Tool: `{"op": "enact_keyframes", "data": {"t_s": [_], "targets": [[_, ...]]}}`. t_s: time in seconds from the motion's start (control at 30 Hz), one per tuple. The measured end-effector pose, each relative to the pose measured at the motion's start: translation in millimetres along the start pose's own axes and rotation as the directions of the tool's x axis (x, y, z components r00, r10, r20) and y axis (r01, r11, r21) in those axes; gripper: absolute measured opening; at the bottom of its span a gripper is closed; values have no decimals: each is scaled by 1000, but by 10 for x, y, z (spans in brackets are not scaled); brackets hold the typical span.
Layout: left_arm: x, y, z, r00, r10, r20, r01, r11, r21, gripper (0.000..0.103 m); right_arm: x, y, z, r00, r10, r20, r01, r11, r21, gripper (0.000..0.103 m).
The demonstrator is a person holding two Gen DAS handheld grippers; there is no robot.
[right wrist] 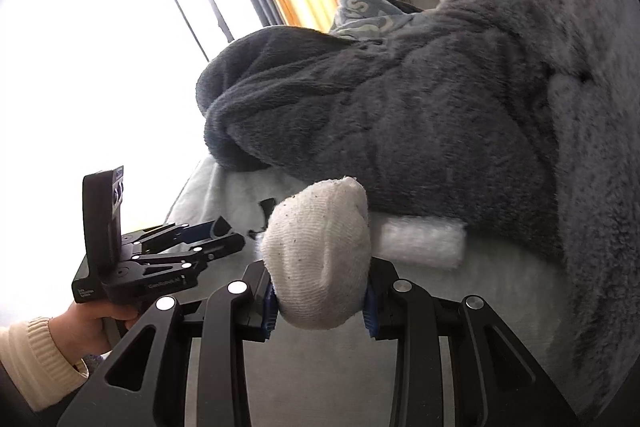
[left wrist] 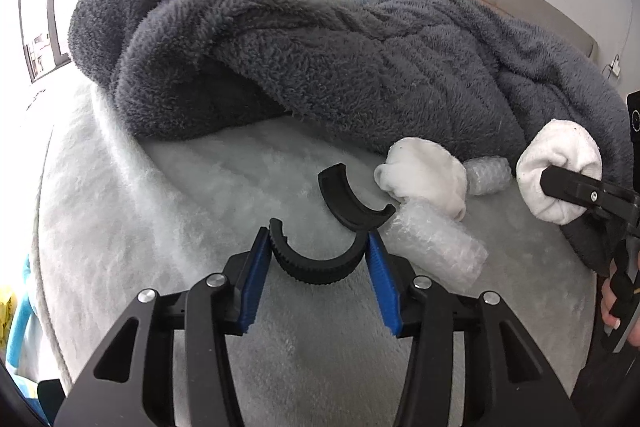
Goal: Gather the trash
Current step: 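Grasp the black curved plastic piece with the left tool while the right tool holds the sock ball, then carry both items to the teal bin and open the left tool over it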
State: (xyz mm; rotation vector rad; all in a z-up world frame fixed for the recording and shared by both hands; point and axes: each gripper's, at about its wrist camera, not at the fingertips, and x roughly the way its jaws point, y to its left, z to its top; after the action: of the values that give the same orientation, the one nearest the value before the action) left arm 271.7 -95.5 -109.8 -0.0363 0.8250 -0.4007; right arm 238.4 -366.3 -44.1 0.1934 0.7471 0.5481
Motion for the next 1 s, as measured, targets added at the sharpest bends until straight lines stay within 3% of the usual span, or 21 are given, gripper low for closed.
{"op": "enact_keyframes", "data": {"t_s": [0.27, 0.57, 0.77, 1.0], "targets": [[-286, 81, -92, 999, -12, 39, 14, 997, -73, 51, 31, 428, -60, 999, 10, -40, -11, 999, -32, 33], [-631, 207, -255, 998, 18, 53, -12, 993, -115, 51, 18, 884, -87, 996, 77, -40, -77, 997, -2, 33], [-834, 444, -526, 996, 85, 38, -77, 980, -185, 51, 103, 1180, -145, 994, 70, -82, -73, 997, -39, 33], [-1146, 627, -771, 982, 180, 55, -166, 966, -196, 51, 73, 1430, -190, 993, 72, -89, -77, 995, -57, 33]]}}
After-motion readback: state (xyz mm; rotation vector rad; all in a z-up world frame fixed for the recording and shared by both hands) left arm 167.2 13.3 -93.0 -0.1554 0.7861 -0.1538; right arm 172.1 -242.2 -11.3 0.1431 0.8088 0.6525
